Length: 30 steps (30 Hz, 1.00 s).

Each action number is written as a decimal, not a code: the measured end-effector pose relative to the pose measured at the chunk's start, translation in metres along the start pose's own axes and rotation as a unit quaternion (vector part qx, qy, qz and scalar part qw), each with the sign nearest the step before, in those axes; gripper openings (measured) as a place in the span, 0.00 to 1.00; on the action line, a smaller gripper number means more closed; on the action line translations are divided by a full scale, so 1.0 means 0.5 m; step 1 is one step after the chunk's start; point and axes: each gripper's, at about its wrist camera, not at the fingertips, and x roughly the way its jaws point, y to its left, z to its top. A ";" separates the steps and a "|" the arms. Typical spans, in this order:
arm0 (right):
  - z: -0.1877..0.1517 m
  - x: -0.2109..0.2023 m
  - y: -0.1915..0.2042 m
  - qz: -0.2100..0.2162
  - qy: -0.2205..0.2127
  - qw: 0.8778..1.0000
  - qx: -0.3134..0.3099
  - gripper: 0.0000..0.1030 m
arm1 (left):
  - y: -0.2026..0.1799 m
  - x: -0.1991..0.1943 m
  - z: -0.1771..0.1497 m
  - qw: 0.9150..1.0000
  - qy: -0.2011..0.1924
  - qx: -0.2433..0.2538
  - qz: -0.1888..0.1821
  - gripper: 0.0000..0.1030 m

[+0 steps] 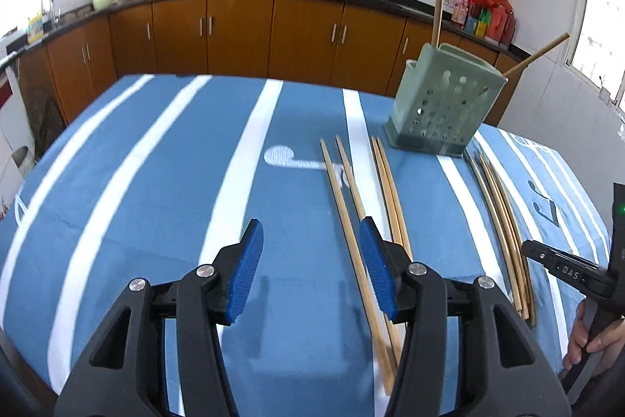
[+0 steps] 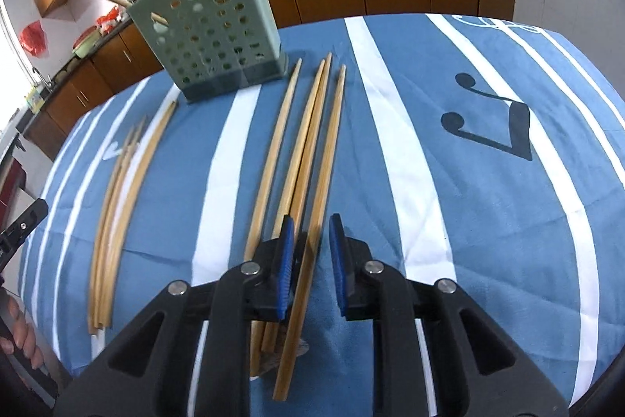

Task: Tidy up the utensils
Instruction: 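Move both open tools back down to the remaining chopsticks, then close the left tool on a chopstick while the right tool grasps another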

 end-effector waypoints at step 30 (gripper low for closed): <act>0.024 0.009 -0.059 -0.080 -0.018 0.996 0.022 0.10 | -0.081 0.088 -0.063 0.995 0.086 0.057 0.013 0.09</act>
